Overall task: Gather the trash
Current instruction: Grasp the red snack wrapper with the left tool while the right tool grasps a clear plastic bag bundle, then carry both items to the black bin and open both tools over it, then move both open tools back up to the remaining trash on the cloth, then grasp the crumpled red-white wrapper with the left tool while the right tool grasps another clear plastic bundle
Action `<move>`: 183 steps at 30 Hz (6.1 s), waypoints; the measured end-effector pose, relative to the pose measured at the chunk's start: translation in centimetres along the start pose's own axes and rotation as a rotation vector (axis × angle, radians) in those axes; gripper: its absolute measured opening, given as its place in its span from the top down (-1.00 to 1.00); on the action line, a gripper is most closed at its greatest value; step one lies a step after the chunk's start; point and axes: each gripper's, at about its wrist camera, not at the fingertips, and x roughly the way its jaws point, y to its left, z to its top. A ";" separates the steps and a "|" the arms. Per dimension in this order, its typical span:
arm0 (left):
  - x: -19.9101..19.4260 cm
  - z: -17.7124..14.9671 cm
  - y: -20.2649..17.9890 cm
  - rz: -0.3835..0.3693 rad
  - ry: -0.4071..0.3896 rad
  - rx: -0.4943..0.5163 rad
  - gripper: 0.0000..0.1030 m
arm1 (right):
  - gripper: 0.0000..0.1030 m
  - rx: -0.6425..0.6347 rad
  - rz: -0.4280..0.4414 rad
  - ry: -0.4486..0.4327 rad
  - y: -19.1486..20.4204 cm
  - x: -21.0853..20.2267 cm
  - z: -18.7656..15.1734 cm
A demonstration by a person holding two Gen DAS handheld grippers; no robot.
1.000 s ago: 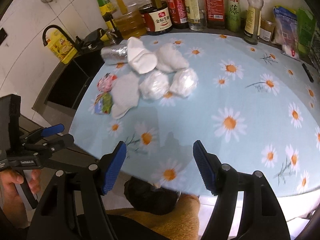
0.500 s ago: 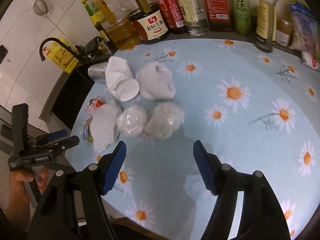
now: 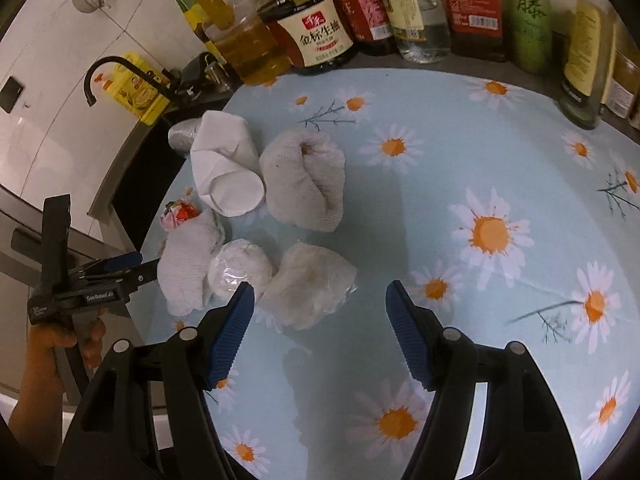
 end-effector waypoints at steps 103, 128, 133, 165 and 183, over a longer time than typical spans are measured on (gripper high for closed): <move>-1.5 -20.6 2.7 -0.314 0.098 0.460 -0.03 | -0.04 0.281 -0.090 0.056 15.4 3.4 -23.8; -0.3 -19.3 3.8 -0.275 0.144 0.402 -0.59 | -0.28 0.342 -0.103 0.035 14.6 2.7 -23.1; -0.5 -19.3 3.7 -0.306 0.150 0.405 -0.59 | -0.28 0.344 -0.110 0.028 14.8 2.3 -22.8; -6.1 -8.5 2.8 -0.295 0.030 0.377 -0.64 | -0.31 0.225 -0.122 -0.140 11.4 -3.0 -9.2; -5.0 2.3 0.9 -0.198 0.013 0.277 -0.68 | -0.51 0.164 0.002 -0.090 6.7 -0.4 -3.2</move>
